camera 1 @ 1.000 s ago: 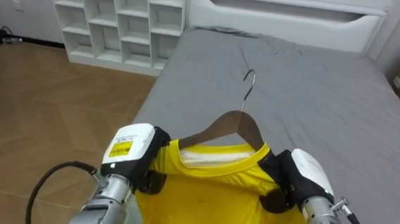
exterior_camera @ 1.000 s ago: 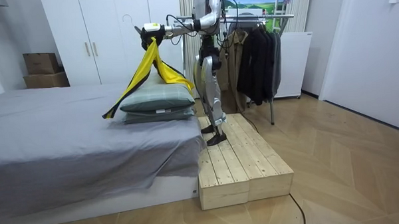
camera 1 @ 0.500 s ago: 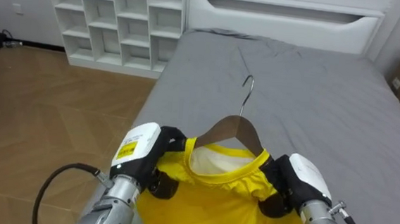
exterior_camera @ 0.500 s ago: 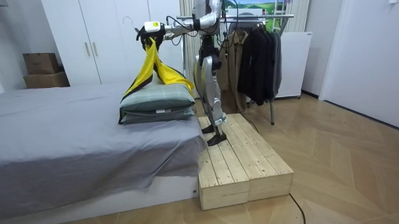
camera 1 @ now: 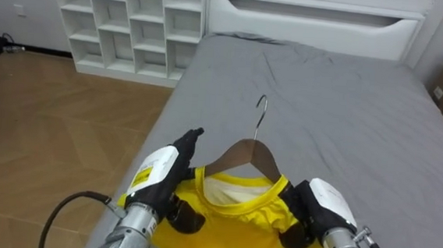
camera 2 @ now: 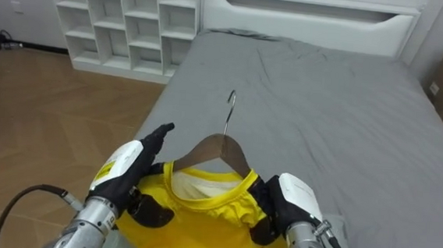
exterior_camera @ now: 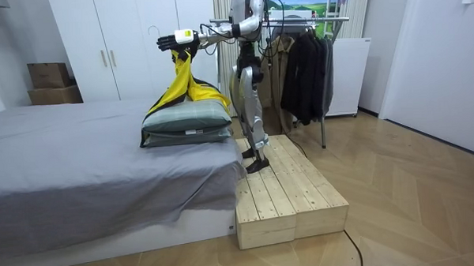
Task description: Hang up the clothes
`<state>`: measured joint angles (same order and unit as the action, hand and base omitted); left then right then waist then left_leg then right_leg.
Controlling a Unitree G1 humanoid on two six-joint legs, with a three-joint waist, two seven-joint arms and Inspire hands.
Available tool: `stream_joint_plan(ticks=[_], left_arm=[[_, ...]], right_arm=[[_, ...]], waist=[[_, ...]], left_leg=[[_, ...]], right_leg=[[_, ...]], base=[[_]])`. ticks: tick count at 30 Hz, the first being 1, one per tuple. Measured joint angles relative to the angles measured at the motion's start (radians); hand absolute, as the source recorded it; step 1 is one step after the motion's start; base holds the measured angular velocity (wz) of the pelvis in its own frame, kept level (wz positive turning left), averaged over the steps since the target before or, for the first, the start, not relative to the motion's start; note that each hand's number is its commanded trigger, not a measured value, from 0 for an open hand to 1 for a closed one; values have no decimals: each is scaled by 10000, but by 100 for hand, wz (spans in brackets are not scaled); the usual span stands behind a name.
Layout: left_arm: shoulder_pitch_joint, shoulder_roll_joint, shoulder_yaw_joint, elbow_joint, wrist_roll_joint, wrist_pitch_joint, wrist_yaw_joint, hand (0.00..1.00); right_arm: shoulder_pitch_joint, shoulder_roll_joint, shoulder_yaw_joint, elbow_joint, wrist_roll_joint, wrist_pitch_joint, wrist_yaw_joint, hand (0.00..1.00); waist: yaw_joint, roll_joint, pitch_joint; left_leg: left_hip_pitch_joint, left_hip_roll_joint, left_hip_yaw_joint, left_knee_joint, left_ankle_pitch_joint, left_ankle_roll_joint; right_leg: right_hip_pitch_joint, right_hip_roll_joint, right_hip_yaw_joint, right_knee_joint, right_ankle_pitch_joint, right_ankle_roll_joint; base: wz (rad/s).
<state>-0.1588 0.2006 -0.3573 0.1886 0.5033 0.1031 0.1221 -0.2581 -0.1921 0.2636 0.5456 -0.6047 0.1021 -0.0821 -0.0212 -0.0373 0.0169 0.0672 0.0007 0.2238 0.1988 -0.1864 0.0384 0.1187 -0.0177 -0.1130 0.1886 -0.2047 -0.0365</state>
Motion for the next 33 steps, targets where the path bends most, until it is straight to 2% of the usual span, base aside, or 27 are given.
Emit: stream_joint_plan(ticks=[15,19,21,28,30,33], left_arm=[[64,-7,22,15,40,-7,-191,0],[65,102,134,-46,57,-87,-189,0],[63,109,475,-164,139,-247,-187,0],[64,139,1357,-1051,157,-358,-159,0],[78,221,1668,-1617,165,-377,-109,0],[228,300,2020,-2533,420,-506,215,0]], right_arm=[[0,0,-52,215,-74,-6,87,100],[0,-33,-160,214,9,-67,76,100],[0,-36,-308,208,-15,-148,72,100],[32,-149,-799,264,-164,-284,-85,100],[103,-335,-912,265,-210,-323,-104,100],[146,-620,-1071,264,-312,-387,-178,100]], waist=[[-8,2,17],[7,13,10],[0,33,-3],[-8,125,-67],[-29,229,-138],[9,274,-168]], left_leg=[[-45,2,-5,13,0,0],[-52,2,-6,16,0,0],[-82,3,-7,20,0,0],[-202,-2,-168,78,1,0],[-197,-27,-283,80,1,0],[-176,-39,-335,74,4,4]], right_leg=[[-47,-2,-9,10,0,0],[-55,-1,-36,7,0,0],[-84,-1,-79,3,0,0],[-75,-9,-308,-36,0,0],[-39,-20,-390,-33,0,0],[-12,-36,-509,-27,-1,0]], base=[[0],[0],[0],[8],[12],[6]])
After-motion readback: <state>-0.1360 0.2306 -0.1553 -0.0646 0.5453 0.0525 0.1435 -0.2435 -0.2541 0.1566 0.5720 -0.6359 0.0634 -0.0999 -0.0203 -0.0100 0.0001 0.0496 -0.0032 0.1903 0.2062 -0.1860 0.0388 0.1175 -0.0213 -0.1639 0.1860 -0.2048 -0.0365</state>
